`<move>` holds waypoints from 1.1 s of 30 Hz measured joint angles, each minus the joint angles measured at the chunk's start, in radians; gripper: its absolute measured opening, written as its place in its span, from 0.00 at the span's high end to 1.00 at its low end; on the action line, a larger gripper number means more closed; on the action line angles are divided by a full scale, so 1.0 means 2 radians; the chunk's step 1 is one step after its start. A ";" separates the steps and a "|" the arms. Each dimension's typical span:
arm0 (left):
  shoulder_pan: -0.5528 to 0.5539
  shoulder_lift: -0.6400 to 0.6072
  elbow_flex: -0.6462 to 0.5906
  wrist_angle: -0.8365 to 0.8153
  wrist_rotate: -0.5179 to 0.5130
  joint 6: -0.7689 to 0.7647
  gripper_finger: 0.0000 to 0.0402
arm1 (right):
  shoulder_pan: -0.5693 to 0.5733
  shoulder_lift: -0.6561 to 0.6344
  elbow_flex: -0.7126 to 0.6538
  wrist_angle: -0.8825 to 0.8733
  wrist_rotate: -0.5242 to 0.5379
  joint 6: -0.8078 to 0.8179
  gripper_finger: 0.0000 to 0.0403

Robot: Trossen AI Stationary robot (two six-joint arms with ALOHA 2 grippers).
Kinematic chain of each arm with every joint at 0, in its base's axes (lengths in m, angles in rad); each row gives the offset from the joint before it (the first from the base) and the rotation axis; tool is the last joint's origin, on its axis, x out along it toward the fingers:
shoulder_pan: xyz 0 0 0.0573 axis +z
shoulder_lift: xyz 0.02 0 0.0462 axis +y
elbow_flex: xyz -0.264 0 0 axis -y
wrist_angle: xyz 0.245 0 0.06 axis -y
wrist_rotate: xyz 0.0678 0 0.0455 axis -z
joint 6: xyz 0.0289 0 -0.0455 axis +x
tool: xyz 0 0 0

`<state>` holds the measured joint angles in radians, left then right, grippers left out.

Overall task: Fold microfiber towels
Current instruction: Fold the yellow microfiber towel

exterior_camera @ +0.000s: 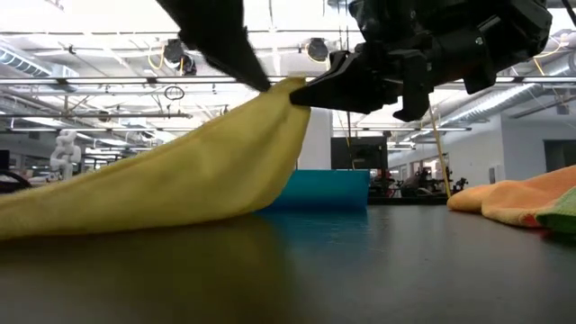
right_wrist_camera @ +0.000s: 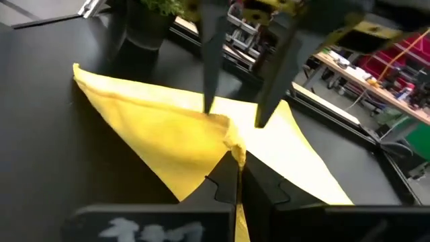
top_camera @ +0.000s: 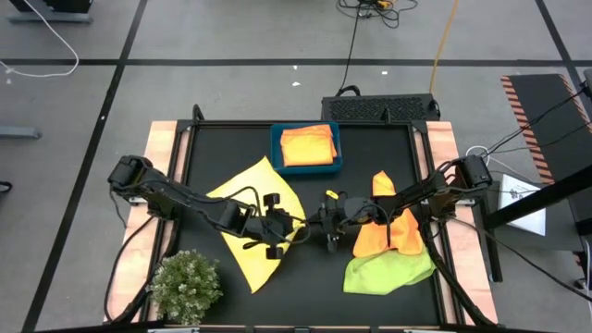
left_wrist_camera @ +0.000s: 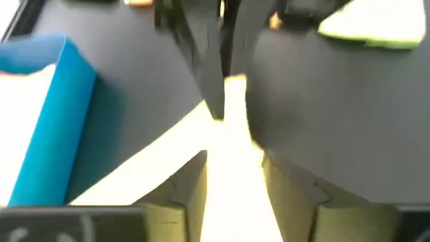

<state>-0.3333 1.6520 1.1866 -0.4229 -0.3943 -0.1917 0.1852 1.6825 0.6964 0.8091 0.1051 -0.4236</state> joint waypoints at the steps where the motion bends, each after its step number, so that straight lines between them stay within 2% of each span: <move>1: -0.004 0.000 0.000 -0.010 -0.004 -0.008 0.60 | 0.000 0.000 0.000 0.000 0.001 0.003 1.00; 6: -0.033 0.002 0.000 -0.034 -0.031 -0.056 0.51 | -0.007 0.000 0.000 0.001 0.001 0.029 1.00; 13: -0.069 0.002 0.000 -0.058 -0.042 -0.111 0.52 | -0.021 -0.004 0.000 0.003 0.021 0.064 1.00; 16: -0.082 0.005 0.000 -0.072 -0.033 -0.147 0.53 | -0.022 -0.004 0.000 0.003 0.040 0.066 1.00; 25: -0.117 0.023 0.000 -0.065 -0.008 -0.216 0.54 | -0.021 -0.004 0.000 0.001 0.040 0.068 1.00; 33: -0.126 0.057 0.000 -0.033 0.065 -0.250 0.54 | -0.024 -0.005 0.000 0.004 0.041 0.077 1.00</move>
<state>-0.5844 1.7663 1.1864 -0.4885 -0.2642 -0.6915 0.1372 1.6734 0.6956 0.8180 0.1864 -0.2691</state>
